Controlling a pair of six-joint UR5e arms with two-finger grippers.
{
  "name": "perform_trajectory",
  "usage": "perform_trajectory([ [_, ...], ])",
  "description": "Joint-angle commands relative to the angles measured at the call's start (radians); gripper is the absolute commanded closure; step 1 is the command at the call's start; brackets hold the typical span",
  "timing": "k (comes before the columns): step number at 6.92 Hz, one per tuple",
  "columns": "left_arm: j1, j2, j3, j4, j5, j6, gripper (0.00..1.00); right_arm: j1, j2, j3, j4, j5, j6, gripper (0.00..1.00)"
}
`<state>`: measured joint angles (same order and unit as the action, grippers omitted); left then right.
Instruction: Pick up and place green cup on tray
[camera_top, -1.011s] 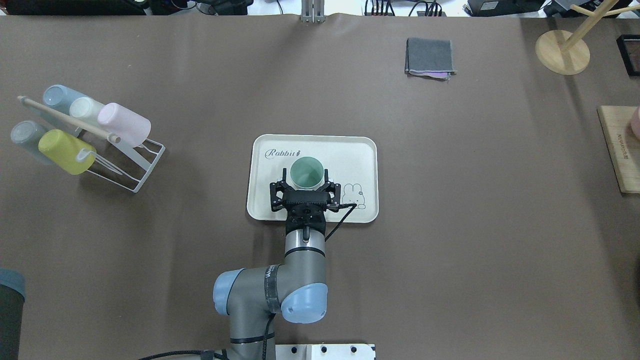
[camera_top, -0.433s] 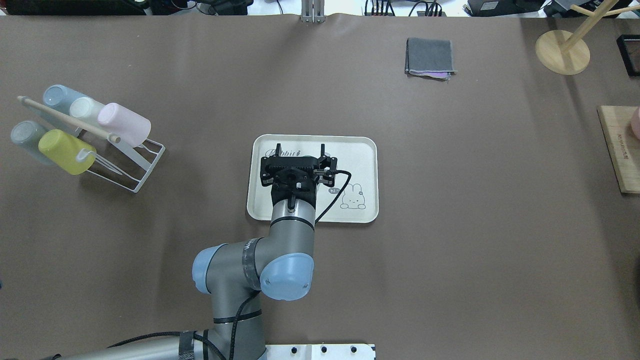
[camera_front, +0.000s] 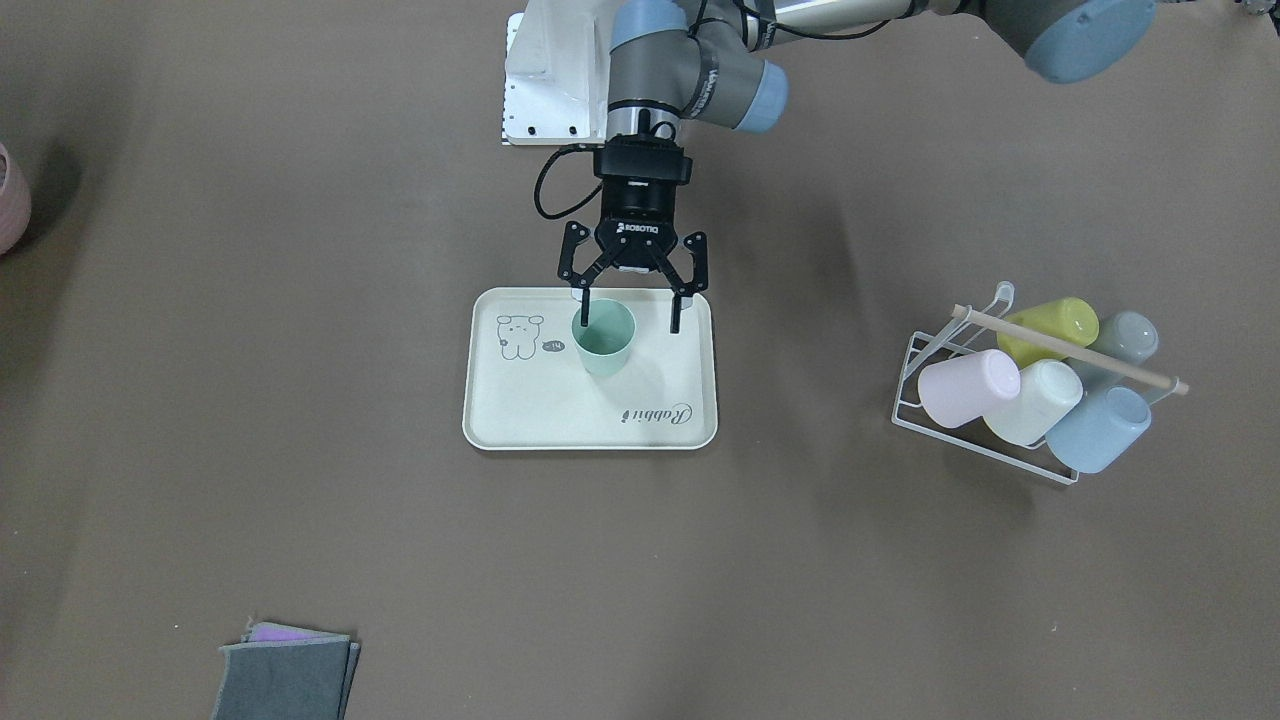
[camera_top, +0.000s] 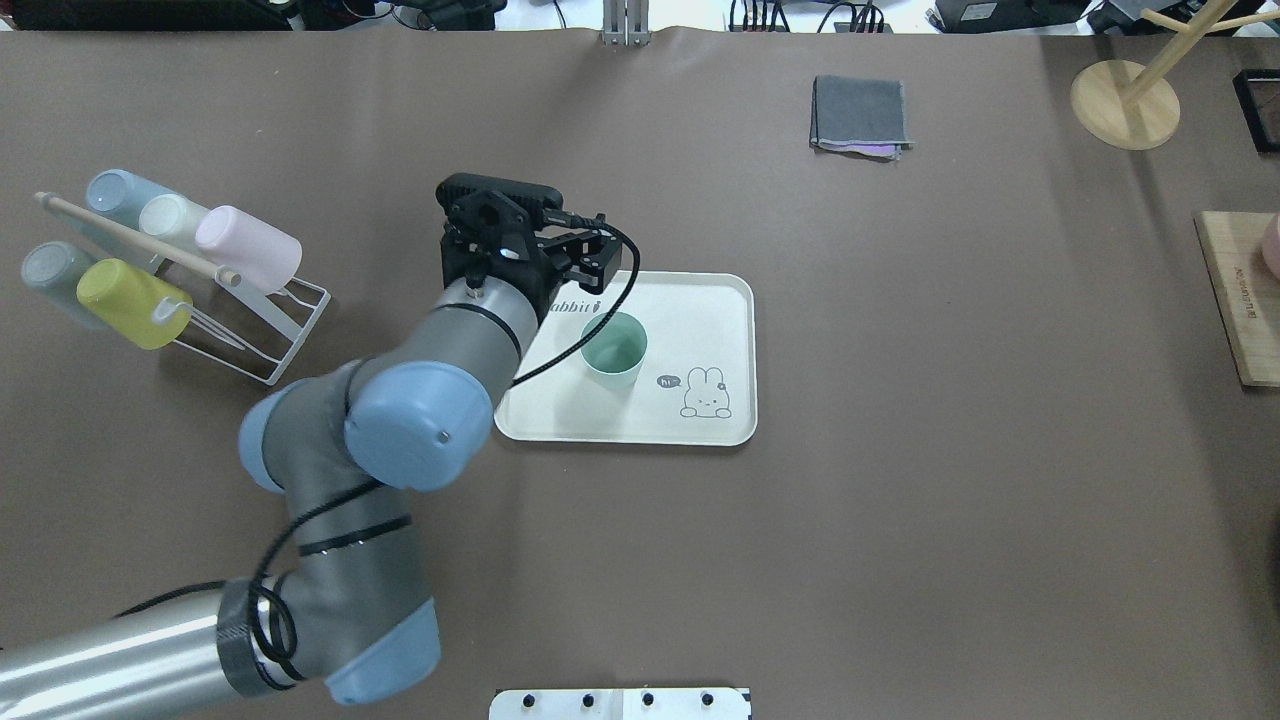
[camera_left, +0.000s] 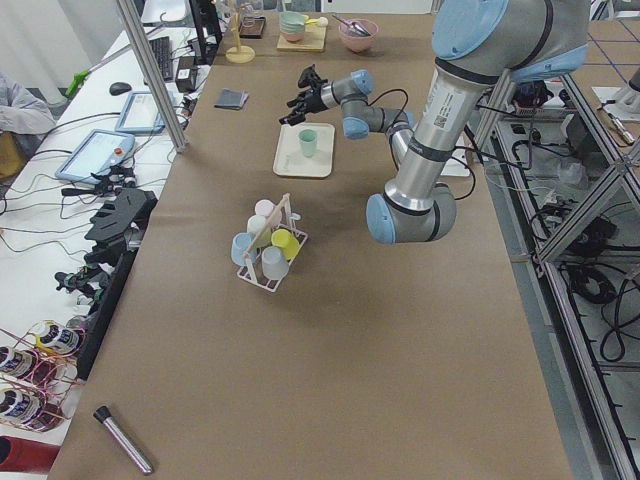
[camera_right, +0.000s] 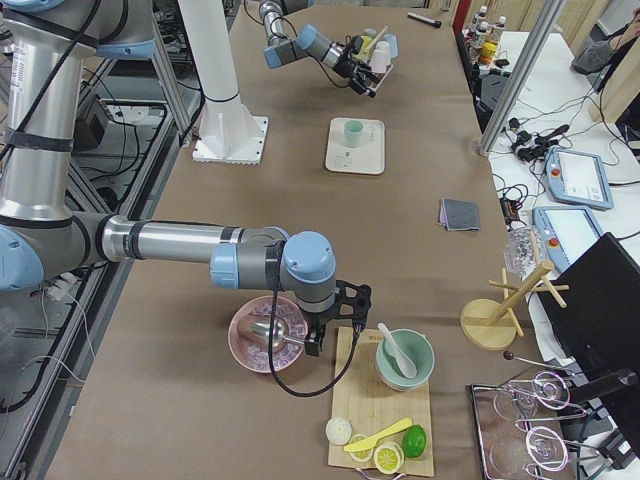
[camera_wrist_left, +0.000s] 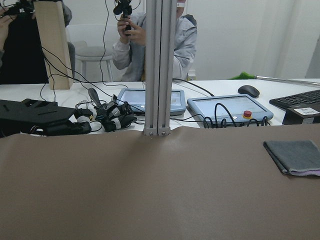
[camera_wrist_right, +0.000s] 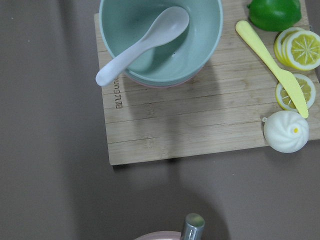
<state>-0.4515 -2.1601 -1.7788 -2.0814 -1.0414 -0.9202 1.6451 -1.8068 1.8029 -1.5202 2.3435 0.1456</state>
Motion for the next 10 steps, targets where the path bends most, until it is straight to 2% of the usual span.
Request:
perform_trajectory([
  [1,-0.171,0.055,-0.080,0.056,-0.356,0.167,0.01,-0.005,0.004,-0.005,0.000,-0.003,0.003,0.00],
  [2,-0.246,0.110,-0.137,0.142,-0.441,0.169,0.01,-0.025,0.015,-0.011,0.000,-0.004,0.003,0.00],
  [4,-0.457,0.160,-0.143,0.348,-0.767,0.188,0.01,-0.053,0.043,-0.026,0.000,-0.024,0.005,0.00],
  [5,-0.566,0.216,-0.142,0.389,-0.843,0.290,0.01,-0.062,0.064,-0.045,0.000,-0.024,0.005,0.00],
  [6,-0.684,0.280,-0.139,0.426,-0.958,0.382,0.01,-0.064,0.072,-0.048,0.002,-0.026,0.003,0.00],
  [7,-0.773,0.372,-0.140,0.425,-1.014,0.432,0.01,-0.071,0.092,-0.050,0.000,-0.032,0.003,0.00],
  [8,-0.859,0.482,-0.143,0.431,-1.149,0.499,0.02,-0.076,0.105,-0.050,0.000,-0.047,0.003,0.00],
  [10,-0.994,0.653,-0.140,0.460,-1.312,0.540,0.03,-0.079,0.109,-0.051,0.002,-0.049,0.005,0.00],
])
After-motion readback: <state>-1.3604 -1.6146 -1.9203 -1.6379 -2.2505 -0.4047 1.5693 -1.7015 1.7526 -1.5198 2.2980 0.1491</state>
